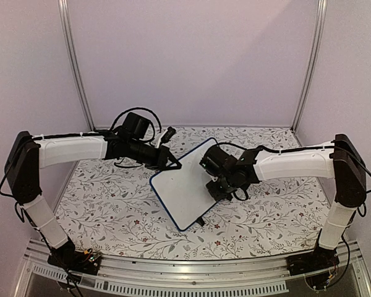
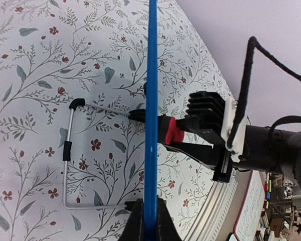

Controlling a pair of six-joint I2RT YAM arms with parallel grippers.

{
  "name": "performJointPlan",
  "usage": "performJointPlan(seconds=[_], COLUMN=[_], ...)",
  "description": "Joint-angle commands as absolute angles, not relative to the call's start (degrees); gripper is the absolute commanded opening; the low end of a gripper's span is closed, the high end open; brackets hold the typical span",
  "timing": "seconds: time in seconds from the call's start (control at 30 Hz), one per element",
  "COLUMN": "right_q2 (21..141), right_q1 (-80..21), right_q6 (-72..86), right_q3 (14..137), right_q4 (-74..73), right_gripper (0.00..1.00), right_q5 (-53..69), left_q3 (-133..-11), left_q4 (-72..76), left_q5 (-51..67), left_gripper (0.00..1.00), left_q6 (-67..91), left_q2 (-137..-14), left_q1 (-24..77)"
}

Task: Erase the whiteboard
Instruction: Erase the whiteboard at the center of the board.

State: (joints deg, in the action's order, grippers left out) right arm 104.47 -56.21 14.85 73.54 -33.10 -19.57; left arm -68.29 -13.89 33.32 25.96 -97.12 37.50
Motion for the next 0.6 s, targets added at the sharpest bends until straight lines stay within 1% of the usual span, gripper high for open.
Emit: performJointPlan(seconds=[0.0,0.23,0.57], right_q2=[104.4,103.0,103.9], right_q1=[-55.9,-55.8,-55.0], right_q6=[16.9,17.6,14.2], right_q3=[67.9,65.8,73.8], right_q4=[-31.0,-30.5,-32.2], right_gripper=[0.24,0.24,0.25], right_q5=[-18.5,-19.5,-22.2], left_q3=[-67.5,-67.4,-67.4], left_q4=[-12.7,-12.5,-12.4], left_q5=[34.1,34.3,34.3], left_gripper=[0.0,0.0,0.0], left_q6=[26.2,26.3,26.3], left_q2=[-98.3,-98.3,-98.2], left_q1=[38.1,38.2,38.2])
